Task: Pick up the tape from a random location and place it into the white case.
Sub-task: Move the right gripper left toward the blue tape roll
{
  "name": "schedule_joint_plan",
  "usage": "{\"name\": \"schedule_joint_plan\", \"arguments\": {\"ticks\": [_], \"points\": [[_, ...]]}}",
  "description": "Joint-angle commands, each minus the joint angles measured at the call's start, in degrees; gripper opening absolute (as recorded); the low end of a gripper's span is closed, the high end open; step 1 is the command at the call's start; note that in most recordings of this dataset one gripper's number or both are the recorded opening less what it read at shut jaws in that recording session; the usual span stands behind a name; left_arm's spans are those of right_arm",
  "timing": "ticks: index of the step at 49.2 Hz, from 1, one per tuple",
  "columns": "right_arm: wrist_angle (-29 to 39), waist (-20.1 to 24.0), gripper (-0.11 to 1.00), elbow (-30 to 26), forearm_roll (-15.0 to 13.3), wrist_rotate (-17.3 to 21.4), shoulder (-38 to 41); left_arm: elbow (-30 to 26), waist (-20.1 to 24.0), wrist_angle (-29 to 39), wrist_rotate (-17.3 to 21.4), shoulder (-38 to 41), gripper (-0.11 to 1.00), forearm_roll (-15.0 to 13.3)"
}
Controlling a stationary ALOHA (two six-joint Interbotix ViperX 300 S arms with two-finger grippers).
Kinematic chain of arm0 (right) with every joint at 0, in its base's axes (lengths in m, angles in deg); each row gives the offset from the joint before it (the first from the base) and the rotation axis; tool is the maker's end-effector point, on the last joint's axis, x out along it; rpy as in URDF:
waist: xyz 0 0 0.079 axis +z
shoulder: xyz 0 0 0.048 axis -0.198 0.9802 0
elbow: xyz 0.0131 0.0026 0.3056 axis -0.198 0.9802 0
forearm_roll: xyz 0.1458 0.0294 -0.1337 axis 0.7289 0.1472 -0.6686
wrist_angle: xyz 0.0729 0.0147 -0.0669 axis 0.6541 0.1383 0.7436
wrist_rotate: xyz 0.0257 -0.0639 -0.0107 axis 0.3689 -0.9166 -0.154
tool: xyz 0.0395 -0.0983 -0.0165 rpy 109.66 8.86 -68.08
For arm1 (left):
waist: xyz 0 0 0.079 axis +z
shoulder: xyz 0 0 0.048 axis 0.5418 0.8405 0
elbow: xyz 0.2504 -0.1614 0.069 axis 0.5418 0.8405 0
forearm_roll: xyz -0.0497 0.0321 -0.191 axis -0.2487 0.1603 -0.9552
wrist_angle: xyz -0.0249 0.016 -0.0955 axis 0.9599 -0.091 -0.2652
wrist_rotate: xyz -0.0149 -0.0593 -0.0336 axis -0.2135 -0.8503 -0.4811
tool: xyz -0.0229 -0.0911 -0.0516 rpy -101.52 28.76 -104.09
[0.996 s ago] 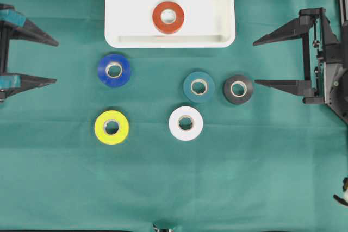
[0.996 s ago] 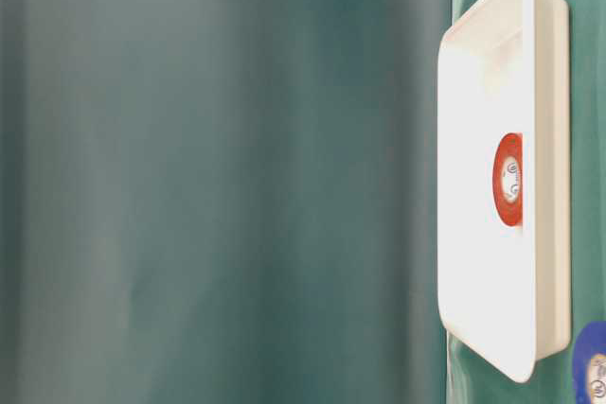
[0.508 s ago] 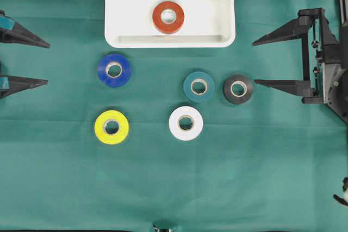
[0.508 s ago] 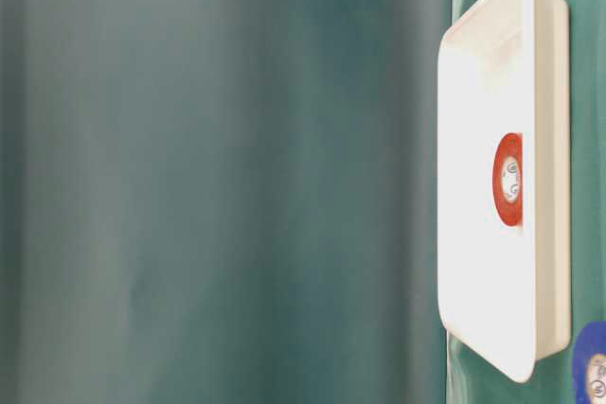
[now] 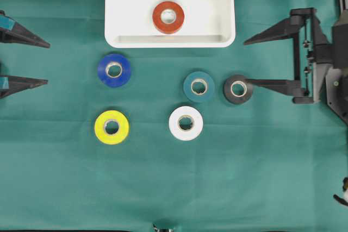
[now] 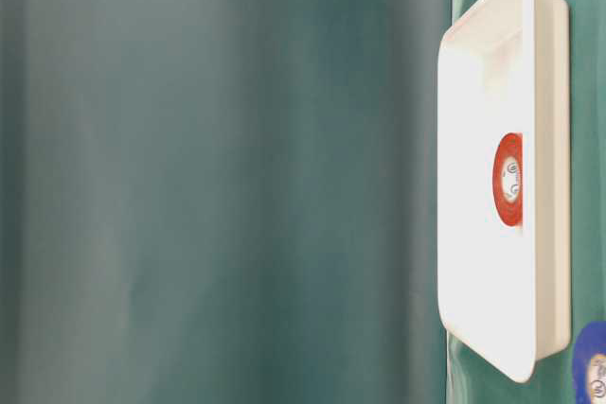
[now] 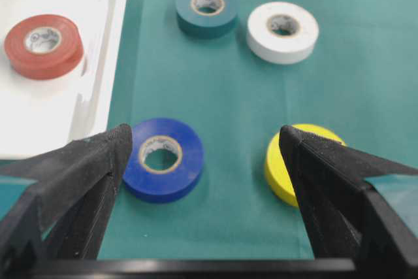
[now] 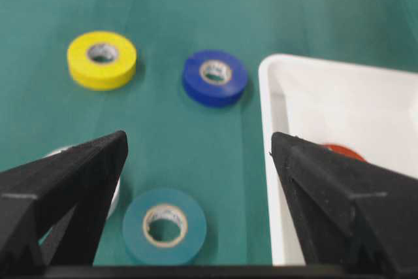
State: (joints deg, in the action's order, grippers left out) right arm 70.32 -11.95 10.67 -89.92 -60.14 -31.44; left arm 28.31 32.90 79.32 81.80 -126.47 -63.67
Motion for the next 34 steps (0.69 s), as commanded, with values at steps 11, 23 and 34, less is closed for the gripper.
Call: {"name": "schedule_joint_plan", "arguments": {"ticks": [11,23,34], "points": [[-1.1,0.1,0.9,-11.3,-0.1,-0.1,12.1,-0.7,0.2,-0.5,0.1,0.4,0.98,-0.1],[-1.0,0.7,0.9,-21.9,-0.1,-0.4,23.2,-0.7,0.2,-0.5,0.2,0.4,0.98,-0.2],[-0.8,0.9,0.9,-31.5,0.0,-0.4,31.8,-0.7,0.2,-0.6,0.2,0.5,0.98,-0.1]]}}
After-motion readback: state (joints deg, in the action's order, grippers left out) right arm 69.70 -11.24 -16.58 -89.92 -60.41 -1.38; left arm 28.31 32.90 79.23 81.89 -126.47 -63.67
